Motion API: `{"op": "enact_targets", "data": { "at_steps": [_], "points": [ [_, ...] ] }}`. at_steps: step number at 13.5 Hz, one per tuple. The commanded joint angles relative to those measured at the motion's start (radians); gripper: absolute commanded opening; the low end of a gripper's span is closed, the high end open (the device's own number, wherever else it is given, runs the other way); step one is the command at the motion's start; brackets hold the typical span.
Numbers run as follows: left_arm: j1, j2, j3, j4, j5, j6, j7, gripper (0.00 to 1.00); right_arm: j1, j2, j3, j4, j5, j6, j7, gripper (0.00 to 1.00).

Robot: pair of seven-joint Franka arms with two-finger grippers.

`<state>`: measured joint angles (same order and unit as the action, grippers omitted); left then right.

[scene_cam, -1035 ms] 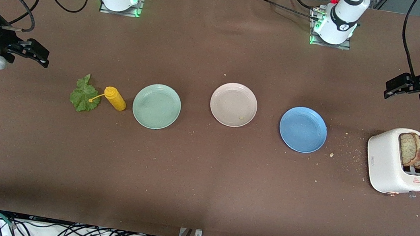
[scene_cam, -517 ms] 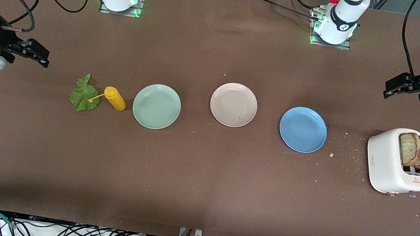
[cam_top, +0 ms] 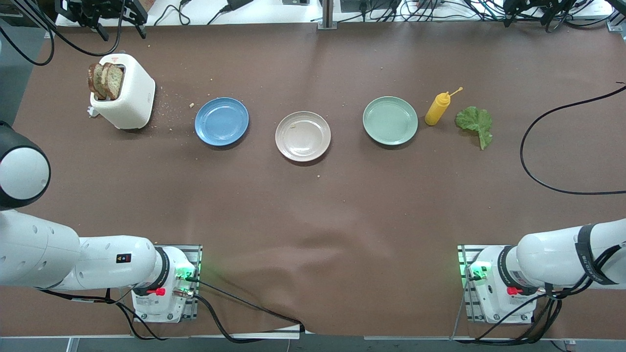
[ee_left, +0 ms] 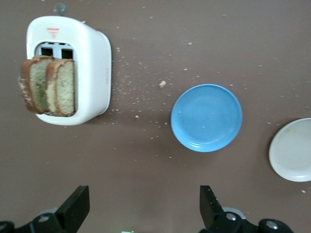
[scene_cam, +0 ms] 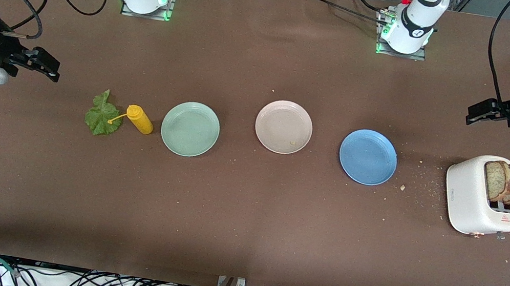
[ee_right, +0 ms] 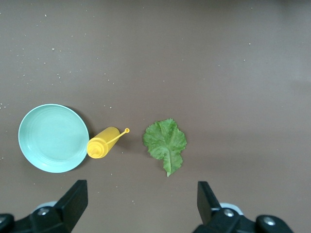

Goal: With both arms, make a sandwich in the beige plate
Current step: 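Reach the left gripper down to the toaster and grasp a toast slice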

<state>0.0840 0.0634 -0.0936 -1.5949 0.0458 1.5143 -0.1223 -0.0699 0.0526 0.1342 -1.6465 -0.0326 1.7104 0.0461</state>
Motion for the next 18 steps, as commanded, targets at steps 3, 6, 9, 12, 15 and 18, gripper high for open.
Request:
{"op": "enact_targets", "data": {
  "at_steps": [3, 6, 9, 12, 15, 18],
  "points": [
    [0.023, 0.087, -0.003, 0.027, 0.140, 0.044, 0.032, 1.00, -0.004, 0.010, 0.001, 0.025, 0.016, -0.008, -0.005, 1.00],
    [0.092, 0.143, -0.003, 0.016, 0.152, 0.145, 0.129, 0.99, -0.004, 0.010, 0.001, 0.025, 0.016, -0.006, -0.005, 1.00],
    [0.151, 0.228, -0.003, 0.007, 0.146, 0.249, 0.176, 0.98, -0.004, 0.010, 0.001, 0.025, 0.016, -0.006, -0.005, 1.00],
    [0.166, 0.256, -0.003, -0.014, 0.147, 0.302, 0.184, 0.97, -0.004, 0.012, 0.001, 0.025, 0.016, -0.006, -0.005, 1.00],
    [0.177, 0.269, -0.003, -0.039, 0.149, 0.343, 0.184, 0.97, -0.004, 0.010, 0.002, 0.027, 0.014, 0.001, -0.005, 1.00],
    [0.194, 0.294, -0.003, -0.039, 0.150, 0.363, 0.184, 0.96, -0.004, 0.010, 0.002, 0.021, 0.016, 0.012, -0.005, 1.00]
  ]
}}
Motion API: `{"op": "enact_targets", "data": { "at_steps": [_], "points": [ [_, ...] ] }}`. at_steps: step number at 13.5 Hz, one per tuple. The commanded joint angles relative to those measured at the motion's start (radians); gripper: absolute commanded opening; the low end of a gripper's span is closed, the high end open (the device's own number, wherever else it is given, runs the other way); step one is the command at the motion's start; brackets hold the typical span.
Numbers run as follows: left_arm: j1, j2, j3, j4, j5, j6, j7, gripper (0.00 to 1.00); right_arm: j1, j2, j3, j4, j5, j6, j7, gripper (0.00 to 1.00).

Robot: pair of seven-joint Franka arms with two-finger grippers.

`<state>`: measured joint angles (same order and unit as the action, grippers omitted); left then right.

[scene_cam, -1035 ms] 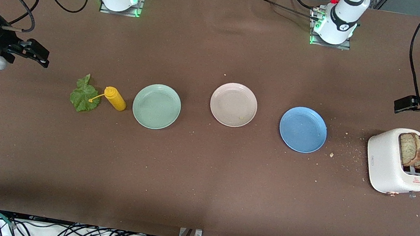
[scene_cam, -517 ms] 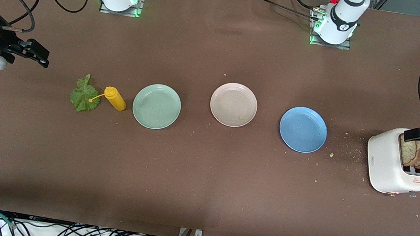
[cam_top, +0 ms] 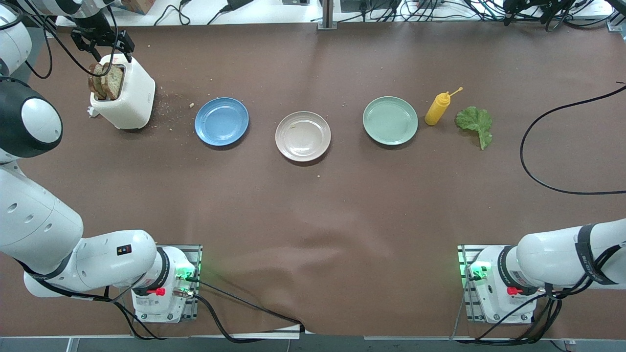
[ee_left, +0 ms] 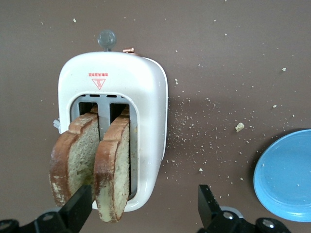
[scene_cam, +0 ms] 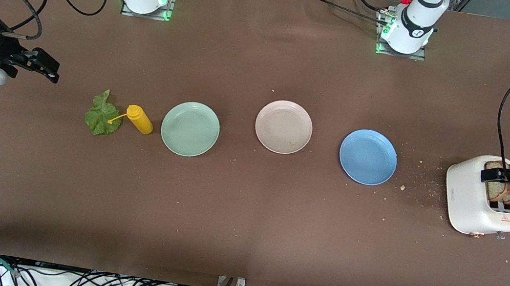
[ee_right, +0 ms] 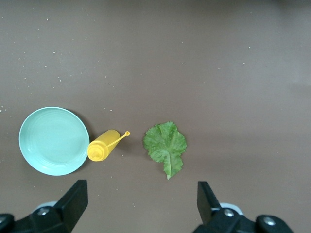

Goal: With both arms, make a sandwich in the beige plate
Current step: 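Reach the left gripper down to the toaster and grasp a toast slice, then lift the toast slice out and carry it toward the beige plate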

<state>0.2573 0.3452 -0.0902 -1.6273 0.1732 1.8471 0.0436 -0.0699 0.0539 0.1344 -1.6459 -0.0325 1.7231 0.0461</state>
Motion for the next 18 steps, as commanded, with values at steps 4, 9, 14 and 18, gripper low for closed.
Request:
{"op": "enact_targets", "data": {
  "at_steps": [4, 9, 14, 18],
  "points": [
    [0.037, 0.023, -0.006, -0.026, 0.023, 0.050, 0.018, 0.96, -0.004, 0.009, 0.002, 0.020, 0.016, 0.000, -0.003, 1.00],
    [0.048, 0.020, -0.006, -0.060, 0.023, 0.038, 0.044, 0.26, -0.002, 0.009, 0.002, 0.018, 0.016, 0.000, -0.003, 1.00],
    [0.088, 0.009, -0.005, -0.055, 0.025, 0.034, 0.124, 0.00, -0.004, 0.009, 0.002, 0.018, 0.016, 0.000, -0.003, 1.00],
    [0.085, -0.003, -0.009, -0.040, 0.032, 0.009, 0.121, 0.00, -0.004, 0.009, 0.002, 0.018, 0.014, 0.001, -0.003, 1.00]
  ]
}}
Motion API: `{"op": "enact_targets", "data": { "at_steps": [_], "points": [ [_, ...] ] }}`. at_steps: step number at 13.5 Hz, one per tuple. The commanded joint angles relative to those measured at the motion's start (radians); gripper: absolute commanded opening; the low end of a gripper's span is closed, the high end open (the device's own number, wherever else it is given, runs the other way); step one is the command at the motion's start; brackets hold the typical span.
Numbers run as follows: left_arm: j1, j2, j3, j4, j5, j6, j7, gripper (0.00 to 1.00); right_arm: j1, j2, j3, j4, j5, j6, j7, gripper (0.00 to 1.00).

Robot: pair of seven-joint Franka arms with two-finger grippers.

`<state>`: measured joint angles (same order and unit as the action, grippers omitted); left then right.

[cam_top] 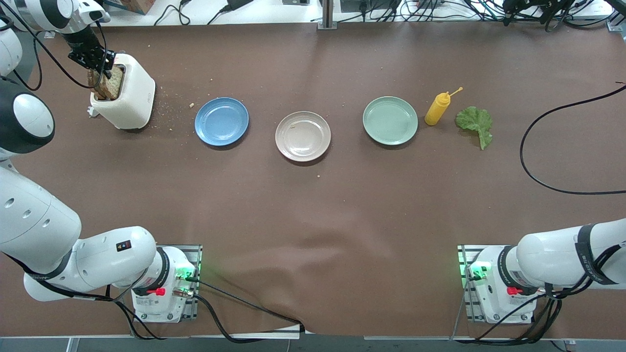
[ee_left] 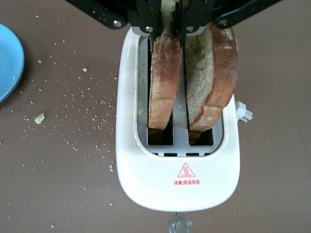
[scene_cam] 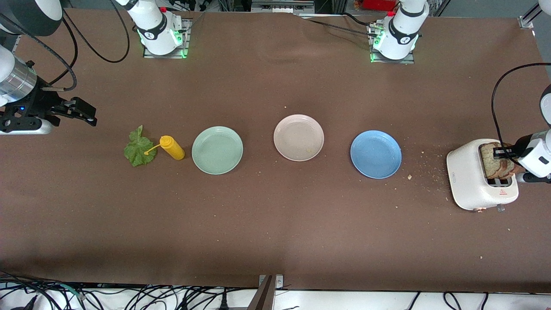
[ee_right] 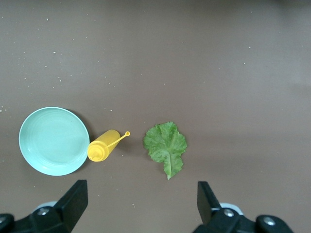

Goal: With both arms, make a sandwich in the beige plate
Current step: 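Lift the toast slice out and carry it toward the beige plate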

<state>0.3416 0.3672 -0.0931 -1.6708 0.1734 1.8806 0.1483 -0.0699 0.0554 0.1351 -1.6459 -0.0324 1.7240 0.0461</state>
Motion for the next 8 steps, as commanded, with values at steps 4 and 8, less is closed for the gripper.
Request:
{"op": "enact_targets", "data": {
  "at_steps": [4, 8],
  "points": [
    [-0.013, -0.034, -0.028, 0.118, 0.071, -0.197, 0.014, 0.00, -0.004, 0.009, 0.001, 0.017, 0.014, 0.000, -0.003, 1.00],
    [-0.076, -0.042, -0.124, 0.262, 0.074, -0.423, 0.005, 0.00, 0.001, 0.009, 0.001, 0.017, 0.014, 0.000, -0.005, 1.00]
  ]
}}
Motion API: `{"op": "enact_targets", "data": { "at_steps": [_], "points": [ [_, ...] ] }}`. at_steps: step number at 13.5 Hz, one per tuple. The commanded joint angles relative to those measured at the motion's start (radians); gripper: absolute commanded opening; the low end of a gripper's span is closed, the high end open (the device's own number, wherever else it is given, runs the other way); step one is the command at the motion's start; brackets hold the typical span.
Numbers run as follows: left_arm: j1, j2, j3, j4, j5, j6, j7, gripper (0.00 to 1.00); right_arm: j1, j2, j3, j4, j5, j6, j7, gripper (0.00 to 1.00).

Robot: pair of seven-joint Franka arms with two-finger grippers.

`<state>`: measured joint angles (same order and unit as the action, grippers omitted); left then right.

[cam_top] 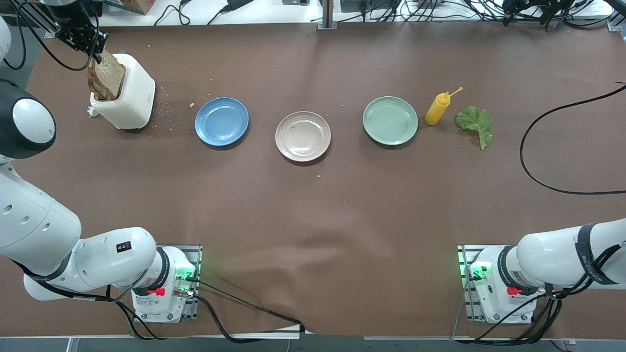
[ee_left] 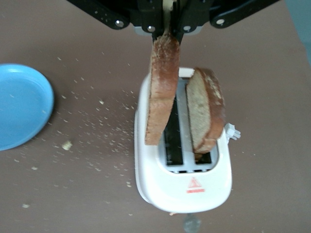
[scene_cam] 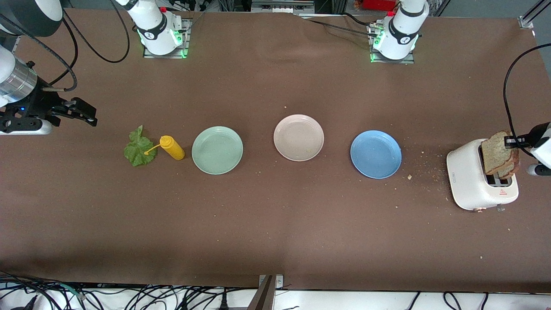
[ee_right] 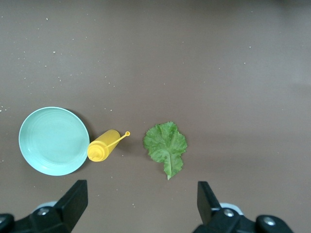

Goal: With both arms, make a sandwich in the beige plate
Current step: 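Lift the toast slice out and carry it toward the beige plate, then lower the toast onto the beige plate and open the left gripper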

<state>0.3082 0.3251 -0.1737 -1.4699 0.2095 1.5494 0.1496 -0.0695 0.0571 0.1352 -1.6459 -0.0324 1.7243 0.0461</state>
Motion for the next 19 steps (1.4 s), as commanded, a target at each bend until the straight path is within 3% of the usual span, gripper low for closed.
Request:
{"op": "enact_targets", "data": {
  "at_steps": [1, 3, 5, 7, 11, 15, 19],
  "points": [
    [-0.053, -0.003, -0.085, 0.066, 0.024, -0.112, 0.002, 0.00, 0.000, 0.007, 0.001, 0.017, 0.014, 0.000, -0.003, 1.00],
    [-0.054, -0.011, -0.183, 0.065, -0.004, -0.112, -0.019, 0.00, 0.000, 0.007, 0.001, 0.017, 0.015, 0.001, -0.003, 1.00],
    [-0.076, 0.000, -0.220, 0.056, -0.152, -0.112, -0.092, 0.00, 0.000, 0.010, 0.001, 0.017, 0.015, 0.000, -0.003, 1.00],
    [-0.150, 0.038, -0.221, 0.059, -0.280, -0.109, -0.212, 0.00, 0.000, 0.013, 0.001, 0.017, 0.014, 0.000, -0.003, 1.00],
    [-0.311, 0.129, -0.221, 0.063, -0.399, -0.097, -0.344, 0.00, 0.002, 0.015, 0.001, 0.014, 0.016, 0.000, -0.003, 1.00],
    [-0.328, 0.247, -0.221, 0.062, -0.713, 0.044, -0.346, 0.00, 0.000, 0.015, 0.001, 0.015, 0.016, 0.000, -0.003, 1.00],
    [-0.373, 0.314, -0.221, 0.046, -0.900, 0.141, -0.318, 0.00, 0.002, 0.018, 0.001, 0.015, 0.014, 0.000, -0.003, 1.00]
  ]
}}
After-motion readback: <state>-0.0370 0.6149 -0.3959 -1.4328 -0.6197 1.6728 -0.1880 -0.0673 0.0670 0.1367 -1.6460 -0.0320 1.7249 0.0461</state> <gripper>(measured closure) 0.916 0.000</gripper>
